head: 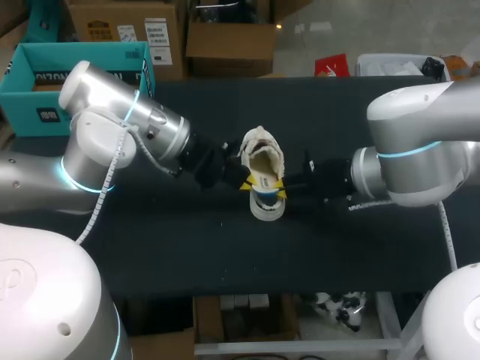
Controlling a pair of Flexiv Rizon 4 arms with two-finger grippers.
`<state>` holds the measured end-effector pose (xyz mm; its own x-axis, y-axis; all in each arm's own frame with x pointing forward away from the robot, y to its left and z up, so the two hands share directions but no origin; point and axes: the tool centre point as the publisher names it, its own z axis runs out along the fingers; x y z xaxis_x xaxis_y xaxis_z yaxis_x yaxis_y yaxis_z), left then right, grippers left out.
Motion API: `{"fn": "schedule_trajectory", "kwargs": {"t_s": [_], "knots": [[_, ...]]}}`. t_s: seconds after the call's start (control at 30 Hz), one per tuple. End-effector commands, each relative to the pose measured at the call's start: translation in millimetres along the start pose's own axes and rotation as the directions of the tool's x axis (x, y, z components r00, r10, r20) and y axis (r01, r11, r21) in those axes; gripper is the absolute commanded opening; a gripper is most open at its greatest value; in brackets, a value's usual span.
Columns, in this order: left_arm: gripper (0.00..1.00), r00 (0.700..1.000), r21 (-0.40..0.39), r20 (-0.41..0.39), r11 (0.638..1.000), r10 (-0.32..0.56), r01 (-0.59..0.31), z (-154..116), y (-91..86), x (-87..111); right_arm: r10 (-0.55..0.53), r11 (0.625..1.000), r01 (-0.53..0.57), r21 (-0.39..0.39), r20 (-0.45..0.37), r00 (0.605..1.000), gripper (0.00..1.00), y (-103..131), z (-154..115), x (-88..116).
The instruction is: Open the shoe tongue, take the insole out of the shoe, put the insole back into the shoe, and pack the shoe into the shoebox
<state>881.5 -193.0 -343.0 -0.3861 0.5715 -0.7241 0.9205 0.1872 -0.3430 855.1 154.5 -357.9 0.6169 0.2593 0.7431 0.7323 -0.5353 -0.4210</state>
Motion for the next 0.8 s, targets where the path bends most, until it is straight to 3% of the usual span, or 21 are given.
{"fn": "schedule_trajectory", "kwargs": {"t_s": [0.03,0.3,0.6,0.7,0.8], "knots": [[0.04,1.000,0.011,0.014,1.000,0.010,-0.010,-5.0,-13.8,1.0,-0.001,1.000,0.001,0.003,-0.007,1.000,0.00,0.2,1.1,0.4],[0.00,1.000,0.033,0.005,0.999,0.029,-0.029,-1.1,-22.3,1.1,0.001,1.000,-0.001,0.002,-0.009,1.000,0.00,0.7,1.7,1.0],[0.33,1.000,0.033,-0.003,0.999,0.021,-0.021,-1.9,-20.3,2.2,0.004,1.000,-0.004,0.004,-0.007,1.000,0.00,0.8,3.2,2.8],[0.26,1.000,0.035,0.006,0.999,0.019,-0.019,-3.3,-22.7,3.3,0.004,1.000,-0.004,0.005,-0.005,1.000,0.00,0.8,3.2,3.1],[0.00,1.000,0.036,0.013,0.999,0.021,-0.021,-3.1,-26.4,3.5,0.004,1.000,-0.004,0.006,-0.003,1.000,0.00,1.1,3.4,3.2]]}}
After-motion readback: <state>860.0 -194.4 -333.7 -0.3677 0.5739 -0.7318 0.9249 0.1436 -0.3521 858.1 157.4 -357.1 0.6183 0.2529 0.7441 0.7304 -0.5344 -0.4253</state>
